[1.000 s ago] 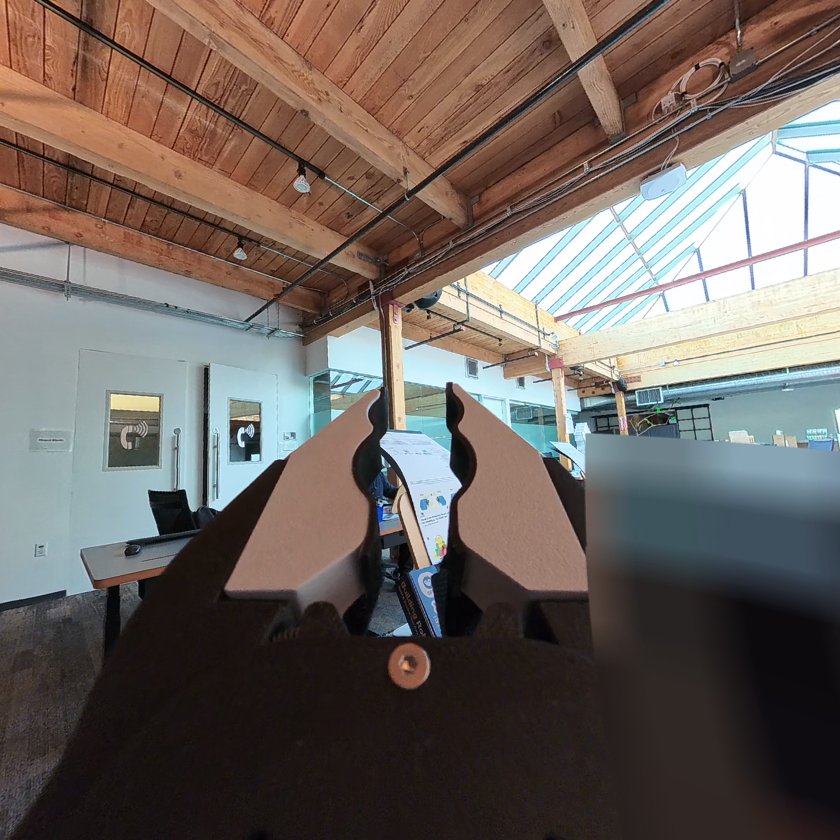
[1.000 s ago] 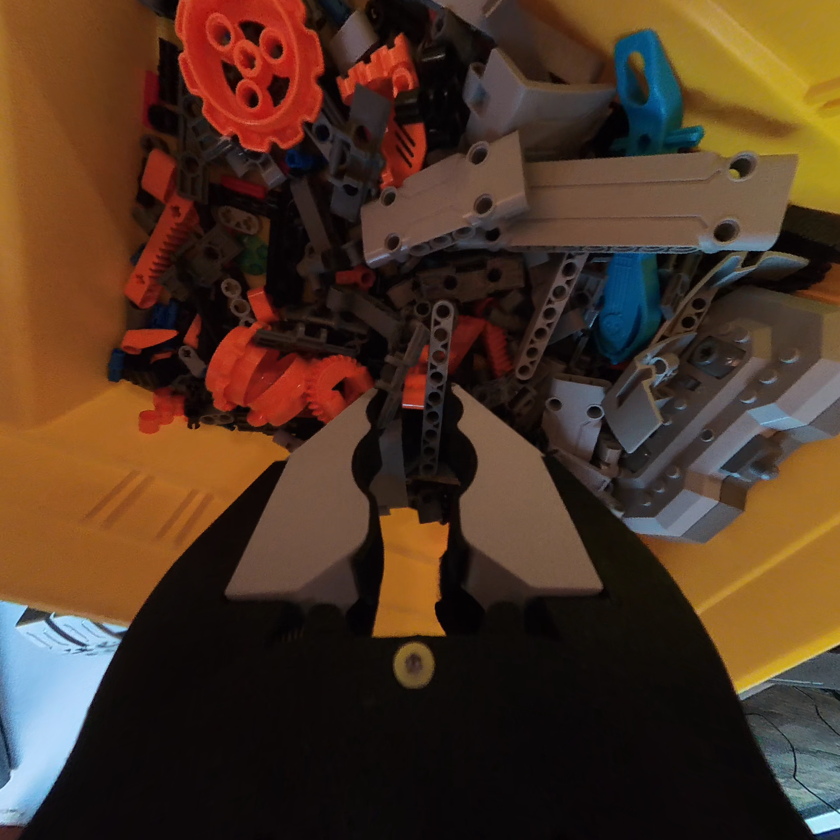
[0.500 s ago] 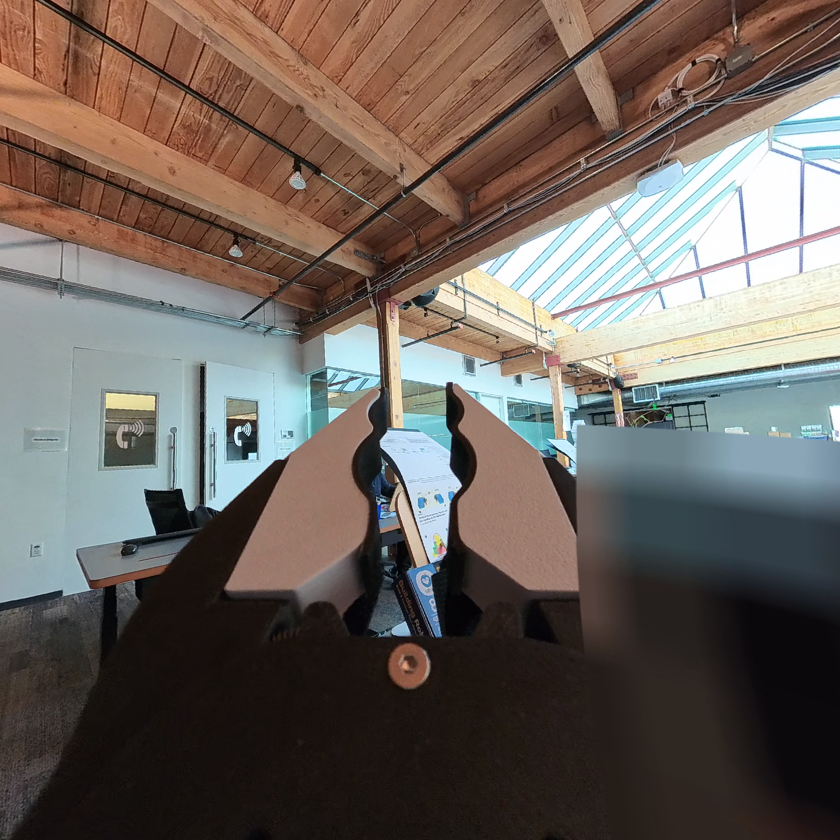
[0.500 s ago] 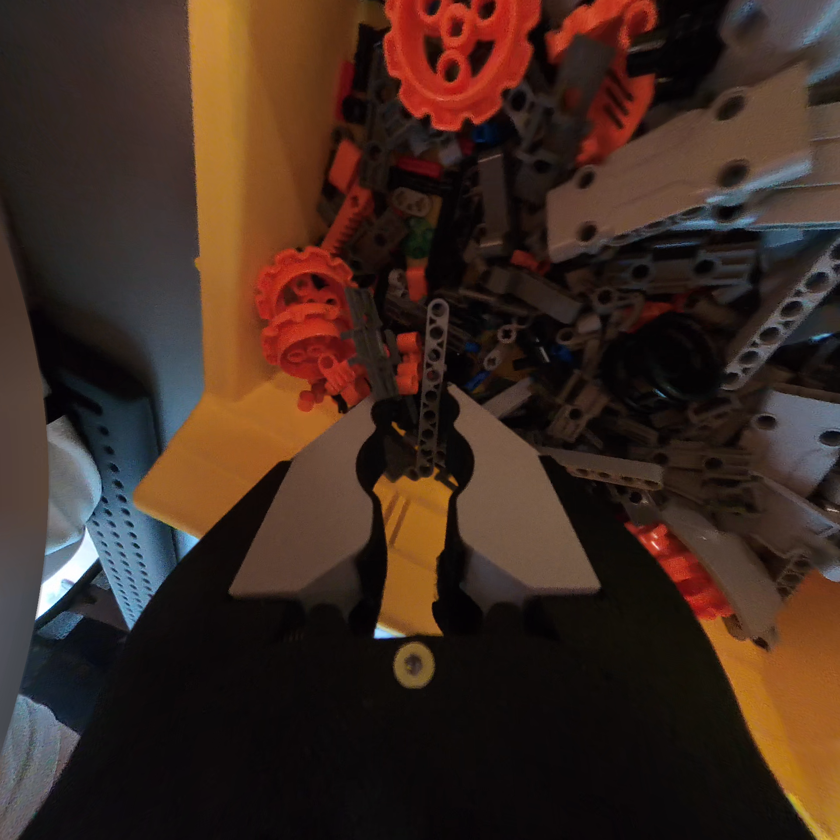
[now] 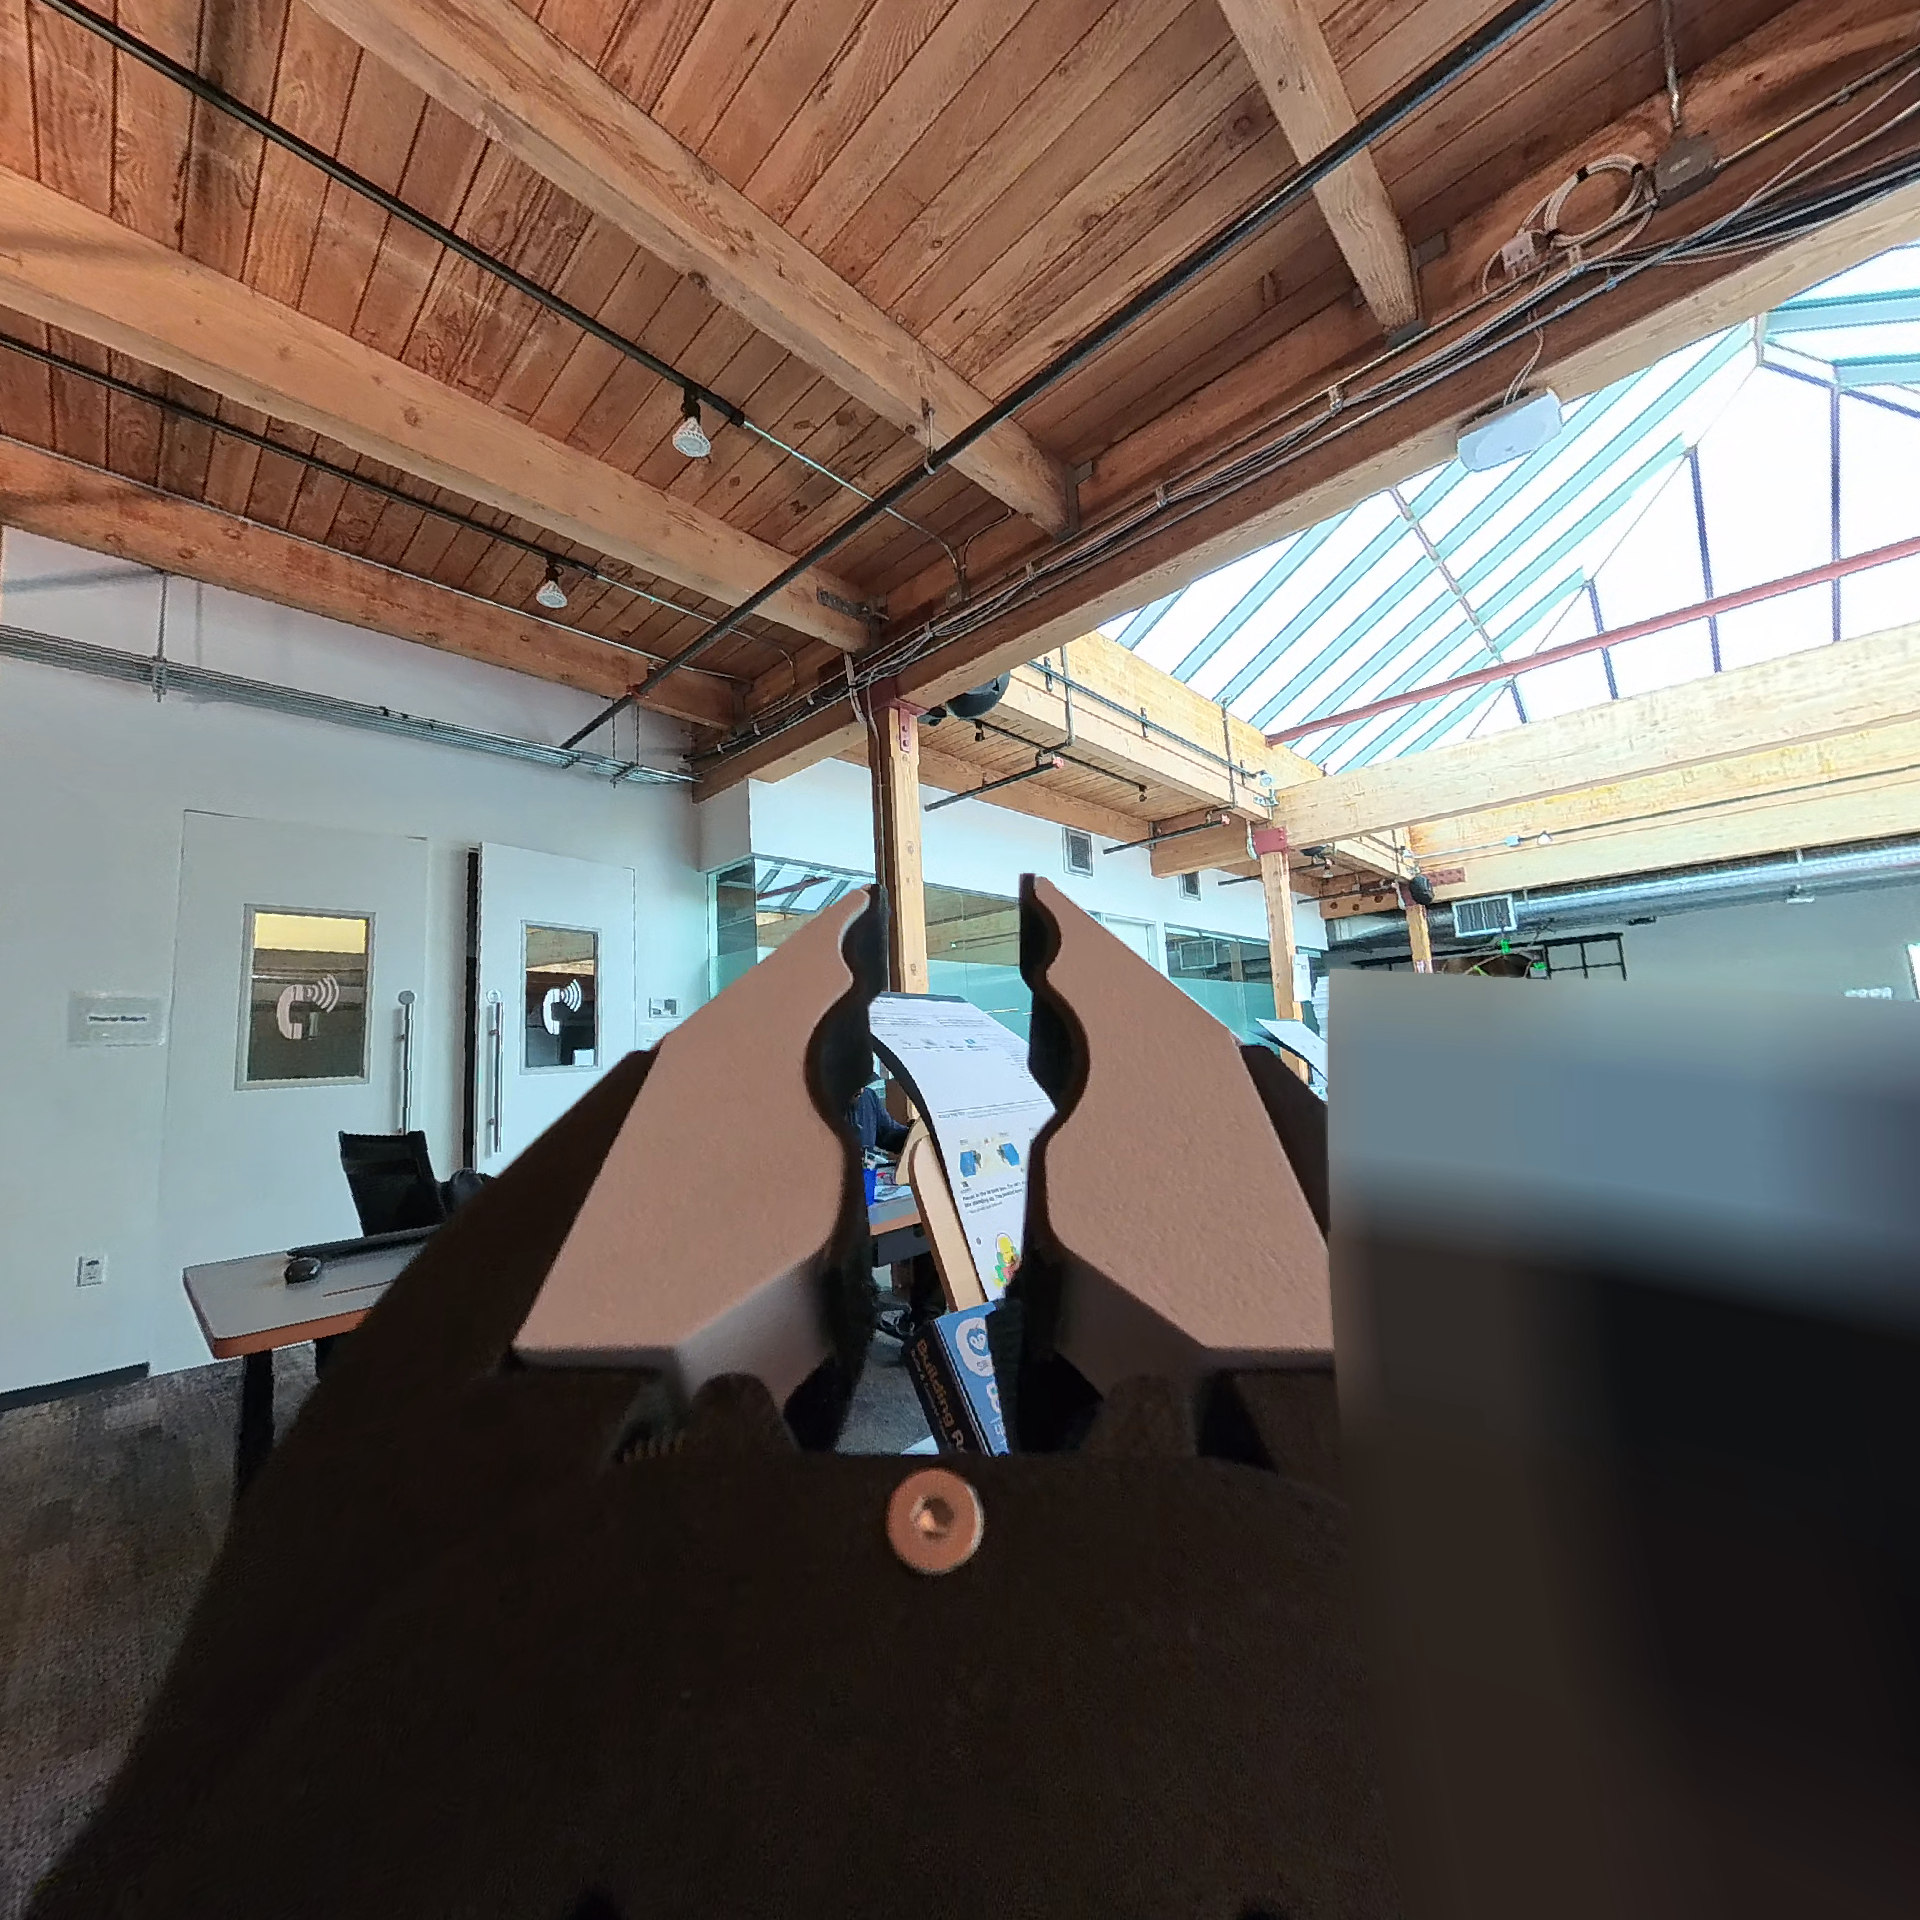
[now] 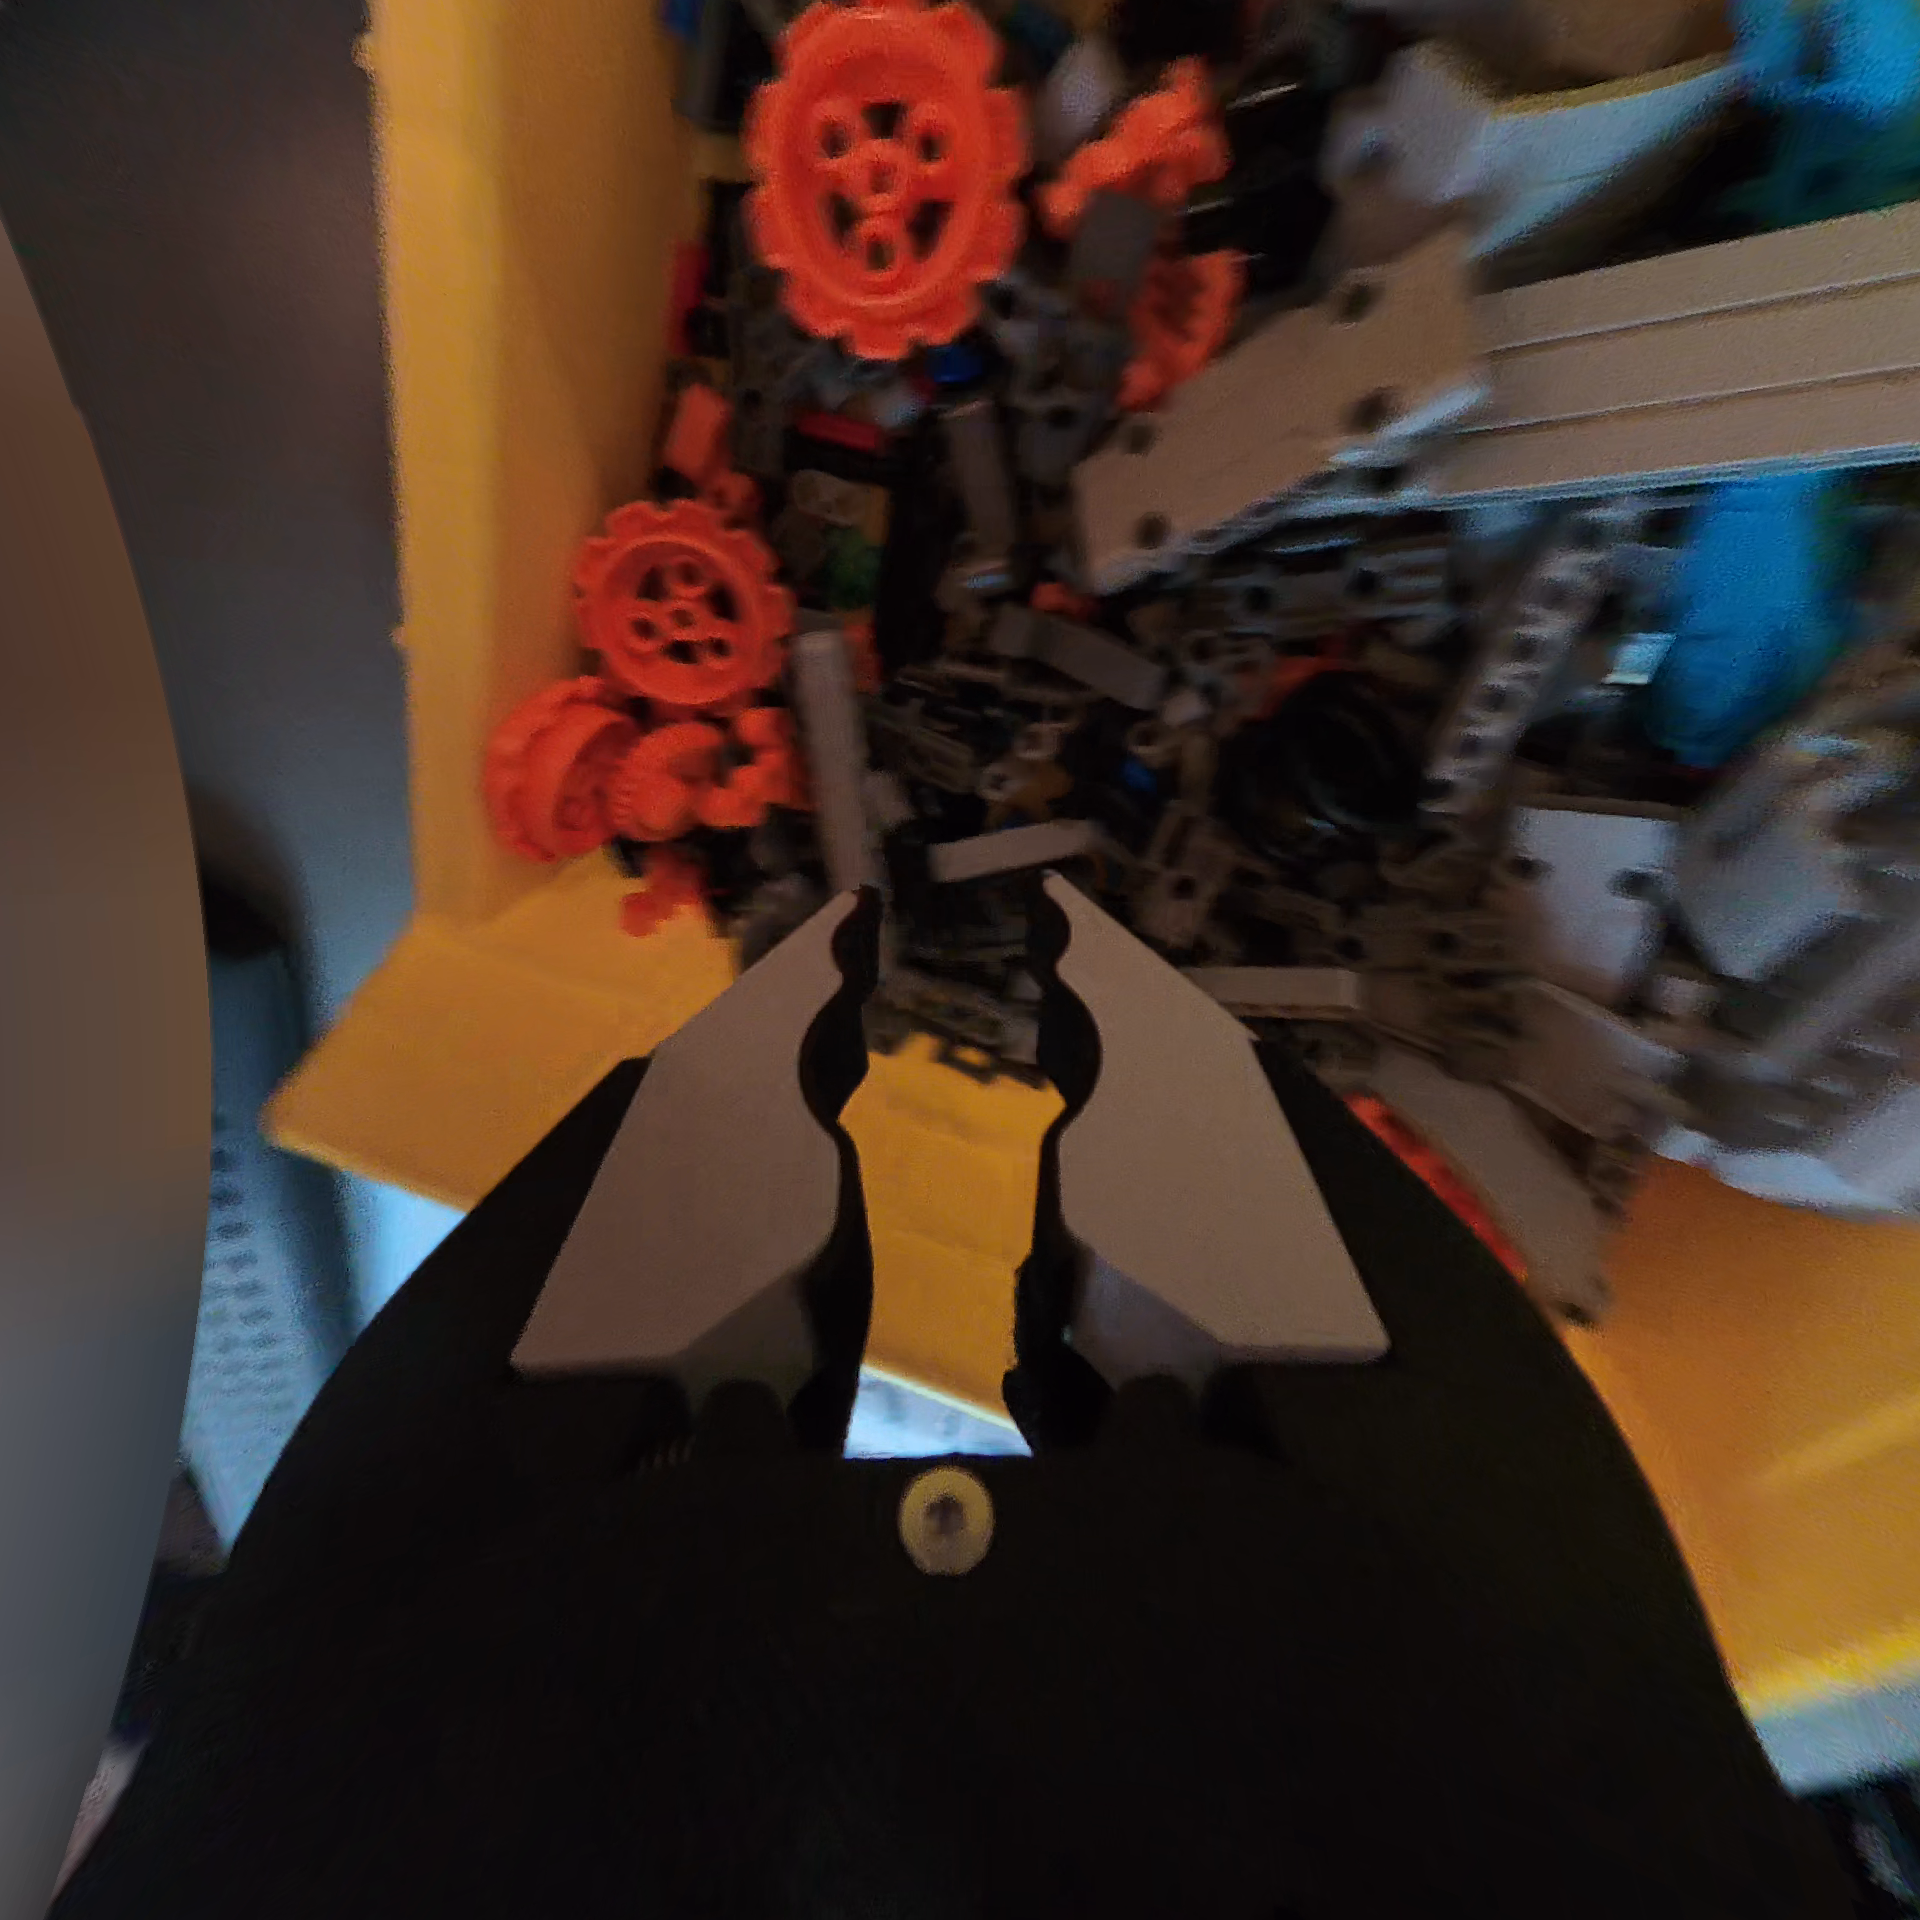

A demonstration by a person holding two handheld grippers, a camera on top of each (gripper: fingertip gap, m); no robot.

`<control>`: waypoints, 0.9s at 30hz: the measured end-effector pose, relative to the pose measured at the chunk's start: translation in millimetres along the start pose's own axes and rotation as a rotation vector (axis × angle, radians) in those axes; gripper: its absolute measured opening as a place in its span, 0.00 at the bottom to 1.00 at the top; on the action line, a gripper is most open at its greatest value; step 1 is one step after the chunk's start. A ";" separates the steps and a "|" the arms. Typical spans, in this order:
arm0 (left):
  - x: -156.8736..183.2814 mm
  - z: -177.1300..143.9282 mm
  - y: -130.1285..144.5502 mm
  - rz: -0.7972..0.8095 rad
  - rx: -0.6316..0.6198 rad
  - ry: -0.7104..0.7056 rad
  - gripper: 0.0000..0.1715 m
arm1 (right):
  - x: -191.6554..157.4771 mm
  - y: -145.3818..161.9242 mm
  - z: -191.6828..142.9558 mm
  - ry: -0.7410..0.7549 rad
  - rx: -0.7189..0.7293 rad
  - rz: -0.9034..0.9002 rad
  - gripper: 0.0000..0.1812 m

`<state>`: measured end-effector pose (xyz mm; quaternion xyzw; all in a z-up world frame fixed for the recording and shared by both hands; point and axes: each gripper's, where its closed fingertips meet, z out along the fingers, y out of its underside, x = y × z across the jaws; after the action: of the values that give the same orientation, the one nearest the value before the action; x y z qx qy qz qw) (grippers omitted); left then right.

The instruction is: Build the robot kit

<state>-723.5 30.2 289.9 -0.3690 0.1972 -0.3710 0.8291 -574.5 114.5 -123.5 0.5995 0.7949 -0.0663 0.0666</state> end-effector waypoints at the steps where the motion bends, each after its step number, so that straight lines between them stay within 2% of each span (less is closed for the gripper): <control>1: 0.1 0.5 0.4 -0.001 -0.001 0.001 0.13 | 12.7 -0.8 -2.2 0.058 0.015 -0.032 0.16; 4: 1.3 1.4 1.3 0.001 -0.004 0.003 0.13 | 32.8 -0.7 -1.2 0.135 0.026 -0.083 0.14; 7: 2.4 1.9 1.7 0.004 -0.004 0.005 0.13 | 27.1 -4.3 6.7 0.087 0.027 -0.119 0.11; 10: 2.7 2.2 1.9 0.002 -0.005 0.007 0.13 | 31.4 -6.7 15.0 0.117 0.001 -0.160 0.11; 14: 3.2 2.1 2.0 0.003 -0.006 0.007 0.13 | 24.6 -17.9 22.6 0.061 0.025 -0.143 0.09; 15: 3.4 1.9 1.7 0.004 -0.005 0.008 0.13 | 25.7 -17.6 24.1 0.067 0.013 -0.156 0.05; 18: 3.5 0.8 0.5 0.006 -0.002 0.007 0.13 | 31.6 -17.1 21.3 0.098 -0.004 -0.158 0.04; 23: 2.4 -0.6 -0.7 0.005 0.000 0.004 0.13 | 28.9 -27.6 -4.6 0.015 0.150 -0.028 0.04; 27: -2.7 -1.3 1.0 0.000 -0.010 -0.008 0.13 | 14.5 -22.5 -25.7 -0.166 0.323 0.193 0.04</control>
<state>-725.6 32.0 288.4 -0.3746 0.1956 -0.3684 0.8281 -600.7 126.9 -100.3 0.6682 0.7045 -0.2355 0.0408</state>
